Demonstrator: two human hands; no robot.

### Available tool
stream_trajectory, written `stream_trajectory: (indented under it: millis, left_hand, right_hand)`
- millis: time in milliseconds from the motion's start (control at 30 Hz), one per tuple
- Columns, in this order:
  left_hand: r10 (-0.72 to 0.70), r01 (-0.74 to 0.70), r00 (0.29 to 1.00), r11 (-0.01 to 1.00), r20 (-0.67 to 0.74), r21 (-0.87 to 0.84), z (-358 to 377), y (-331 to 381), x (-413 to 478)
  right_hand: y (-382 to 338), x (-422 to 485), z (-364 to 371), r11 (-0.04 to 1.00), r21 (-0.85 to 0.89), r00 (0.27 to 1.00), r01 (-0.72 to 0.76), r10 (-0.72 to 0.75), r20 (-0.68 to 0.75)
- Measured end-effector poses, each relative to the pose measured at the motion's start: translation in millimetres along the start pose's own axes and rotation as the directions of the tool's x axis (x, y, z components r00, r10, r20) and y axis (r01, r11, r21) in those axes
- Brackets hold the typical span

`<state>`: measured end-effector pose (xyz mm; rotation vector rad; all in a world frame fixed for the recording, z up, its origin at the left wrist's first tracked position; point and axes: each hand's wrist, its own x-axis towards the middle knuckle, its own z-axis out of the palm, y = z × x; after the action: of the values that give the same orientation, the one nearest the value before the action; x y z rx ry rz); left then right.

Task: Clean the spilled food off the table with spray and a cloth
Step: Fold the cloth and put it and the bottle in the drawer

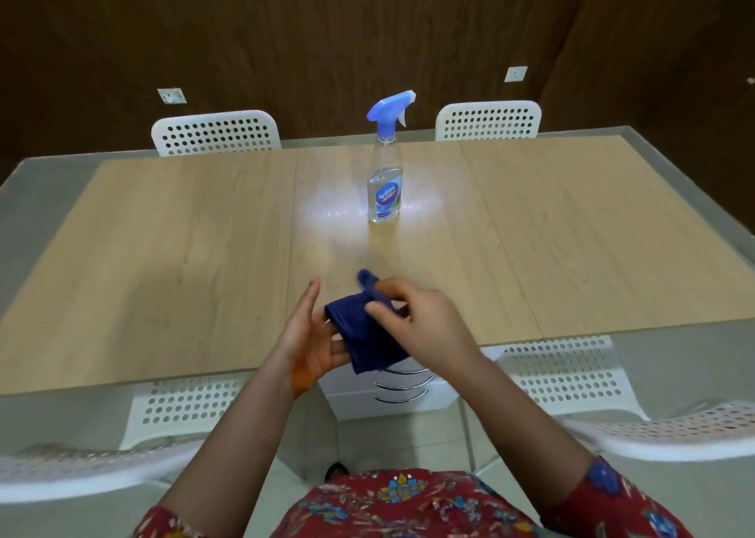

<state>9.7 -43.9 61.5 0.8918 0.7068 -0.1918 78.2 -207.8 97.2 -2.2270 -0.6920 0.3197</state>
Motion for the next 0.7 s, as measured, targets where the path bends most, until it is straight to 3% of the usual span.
stream_trajectory:
  millis: [100,200,267,333,433,500,600,700]
  left_hand:
    - [0.008,-0.009,1.000,0.998,-0.012,-0.057,4,-1,-3]
    - [0.017,-0.018,0.990,1.000,-0.143,-0.002,-1,-7,-4]
    - [0.000,-0.004,0.980,1.000,-0.198,-0.022,-9,-10,-5]
    - [-0.011,-0.002,0.973,0.998,-0.231,-0.059,-21,-13,-5]
    - [-0.012,-0.024,0.953,0.993,-0.304,-0.114,-38,-18,-7]
    - [-0.014,-0.042,0.935,0.988,-0.354,-0.148,-47,-20,-10]
    - [-0.015,-0.067,0.914,0.980,-0.406,-0.186,-60,-21,-14]
    - [-0.033,-0.061,0.904,0.977,-0.427,-0.204,-70,-26,-17]
  right_hand:
    - [-11,-13,13,0.977,0.211,0.991,-0.020,-0.009,0.134]
    - [13,-9,3,0.868,0.481,0.991,-0.124,0.136,0.011]
    - [42,-8,-6,0.824,0.527,0.961,-0.207,0.271,-0.046]
    - [83,-12,-3,0.868,0.386,0.933,-0.312,0.356,-0.046]
    - [139,-24,30,0.908,-0.023,0.898,-0.417,0.416,0.142]
    - [159,-28,57,0.918,-0.228,0.886,-0.326,0.381,0.265]
    - [166,-18,87,0.911,-0.393,0.894,-0.126,0.275,0.353]
    - [176,-2,103,0.836,-0.549,0.836,-0.009,0.307,0.454]
